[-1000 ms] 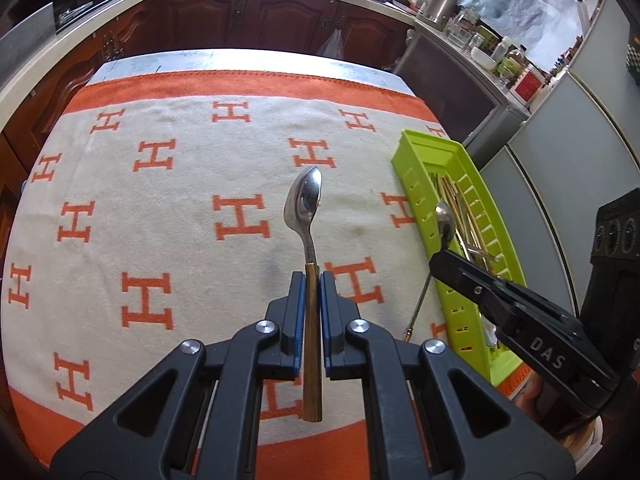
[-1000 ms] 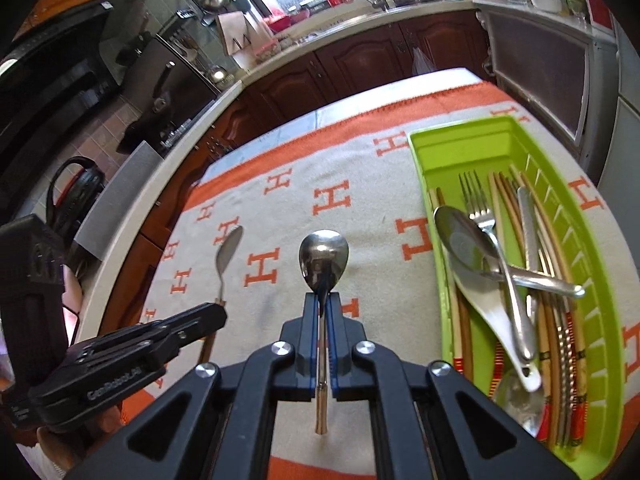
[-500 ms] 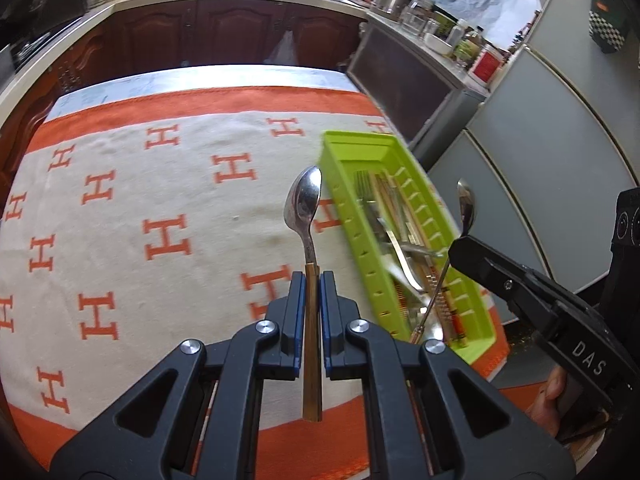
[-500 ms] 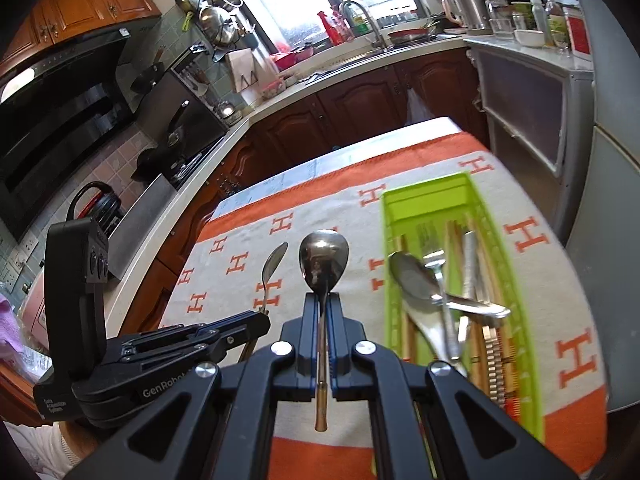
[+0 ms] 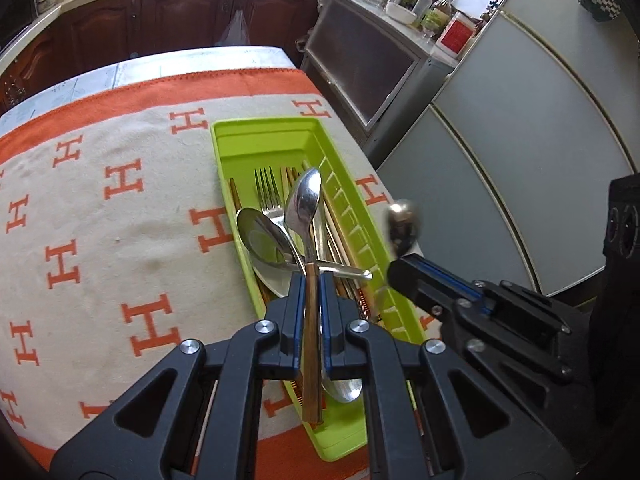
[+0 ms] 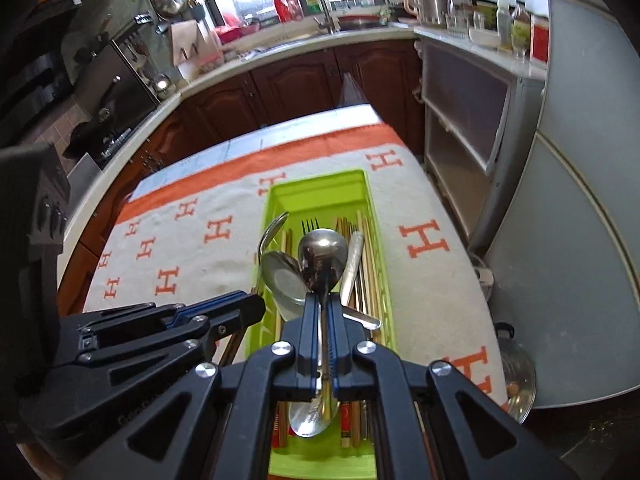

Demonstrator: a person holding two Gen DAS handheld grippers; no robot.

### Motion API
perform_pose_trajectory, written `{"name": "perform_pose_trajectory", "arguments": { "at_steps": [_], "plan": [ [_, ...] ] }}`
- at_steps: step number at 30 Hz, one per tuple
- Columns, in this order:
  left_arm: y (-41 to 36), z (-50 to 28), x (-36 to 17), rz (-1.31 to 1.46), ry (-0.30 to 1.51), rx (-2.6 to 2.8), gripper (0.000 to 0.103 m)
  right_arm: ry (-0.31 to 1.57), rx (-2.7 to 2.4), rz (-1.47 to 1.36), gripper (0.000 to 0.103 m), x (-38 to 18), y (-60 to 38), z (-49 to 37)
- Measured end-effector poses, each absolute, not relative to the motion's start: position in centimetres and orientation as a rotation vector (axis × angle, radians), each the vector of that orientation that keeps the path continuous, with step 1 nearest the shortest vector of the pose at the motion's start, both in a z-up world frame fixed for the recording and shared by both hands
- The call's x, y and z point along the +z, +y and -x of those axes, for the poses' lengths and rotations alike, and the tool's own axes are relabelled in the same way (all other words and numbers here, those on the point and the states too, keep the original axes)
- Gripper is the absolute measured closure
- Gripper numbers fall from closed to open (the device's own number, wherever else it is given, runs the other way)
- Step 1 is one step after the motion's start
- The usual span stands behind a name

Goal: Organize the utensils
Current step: 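Lower both spoons into the green tray and open both tools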

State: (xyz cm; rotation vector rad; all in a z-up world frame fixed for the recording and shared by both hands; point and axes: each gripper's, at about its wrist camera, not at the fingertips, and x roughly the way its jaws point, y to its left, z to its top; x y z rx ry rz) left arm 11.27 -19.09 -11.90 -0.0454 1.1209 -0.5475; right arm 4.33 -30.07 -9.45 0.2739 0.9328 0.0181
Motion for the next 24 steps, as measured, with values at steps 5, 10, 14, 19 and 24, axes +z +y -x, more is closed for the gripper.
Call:
{"name": "perform_pose_trajectory", "arguments": {
  "at_steps": [5, 10, 14, 19, 24],
  "plan": [
    [-18.8, -11.2, -12.1, 0.020, 1.120, -0.520, 0.095, 0.948, 0.020, -0.349, 0.098, -10.7, -30.9, -4.9],
    [-17.4, -11.1, -12.0, 0.013, 1.117, -0.468, 0.067, 0.943, 0.038, -0.365, 0.098, -10.8, -30.8, -5.0],
    [-16.4, -10.7, -11.8, 0.001, 1.116, -0.435, 0.059, 0.948, 0.031, -0.399, 0.098, -11.0, -31.0, -5.2],
    [-15.4, -10.0, -11.5, -0.020, 1.100, -0.398, 0.050, 0.952, 0.035, -0.400, 0.098, -11.2, -30.6, -4.9],
    [-14.7, -9.3, -11.2, -0.033, 1.084, -0.376, 0.040, 0.958, 0.031, -0.395, 0.098, -11.3, -30.2, -4.6]
  ]
}}
